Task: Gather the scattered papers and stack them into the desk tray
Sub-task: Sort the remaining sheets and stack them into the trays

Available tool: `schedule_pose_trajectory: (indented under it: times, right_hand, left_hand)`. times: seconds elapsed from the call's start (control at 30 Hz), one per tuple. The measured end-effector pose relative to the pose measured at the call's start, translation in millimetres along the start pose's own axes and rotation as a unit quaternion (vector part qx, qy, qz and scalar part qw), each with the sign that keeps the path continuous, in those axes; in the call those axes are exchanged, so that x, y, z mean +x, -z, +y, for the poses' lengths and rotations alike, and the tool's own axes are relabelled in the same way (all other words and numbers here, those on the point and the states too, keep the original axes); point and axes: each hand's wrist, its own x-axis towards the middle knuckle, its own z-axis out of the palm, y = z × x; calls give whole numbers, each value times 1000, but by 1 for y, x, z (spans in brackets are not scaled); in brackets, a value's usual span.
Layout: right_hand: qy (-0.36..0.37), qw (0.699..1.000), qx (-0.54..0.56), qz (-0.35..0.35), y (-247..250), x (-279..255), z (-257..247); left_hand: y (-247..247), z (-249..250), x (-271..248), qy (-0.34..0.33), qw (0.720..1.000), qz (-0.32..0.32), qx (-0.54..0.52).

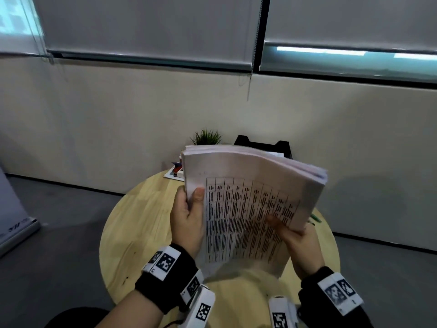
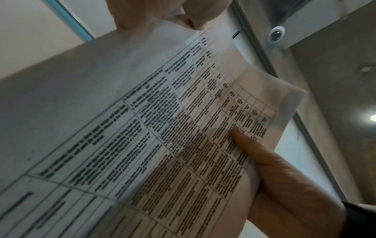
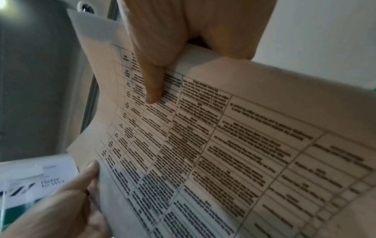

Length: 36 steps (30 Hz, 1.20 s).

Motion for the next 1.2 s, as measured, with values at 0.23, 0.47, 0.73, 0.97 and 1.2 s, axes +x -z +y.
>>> schedule_pose_trajectory:
  times: [0.23, 0.47, 0.73, 0.97, 1.2]
  right_hand:
    - [-28, 1000, 0, 3, -6, -1, 10]
    - [-39, 999, 17, 34, -14, -5, 22]
    - [-92, 995, 18, 36, -8, -11, 38]
    - [-82, 995, 48, 36, -4, -4, 42]
    - [-196, 979, 37, 51, 1, -10, 85]
  left_hand:
    - [8, -17, -5, 54, 999, -10, 2]
    - [10, -37, -13, 127, 991, -23, -23]
    - [16, -59, -22, 191, 981, -32, -7]
    - [13, -64, -18, 172, 984, -42, -12]
    - [25, -109, -38, 272, 957, -80, 66]
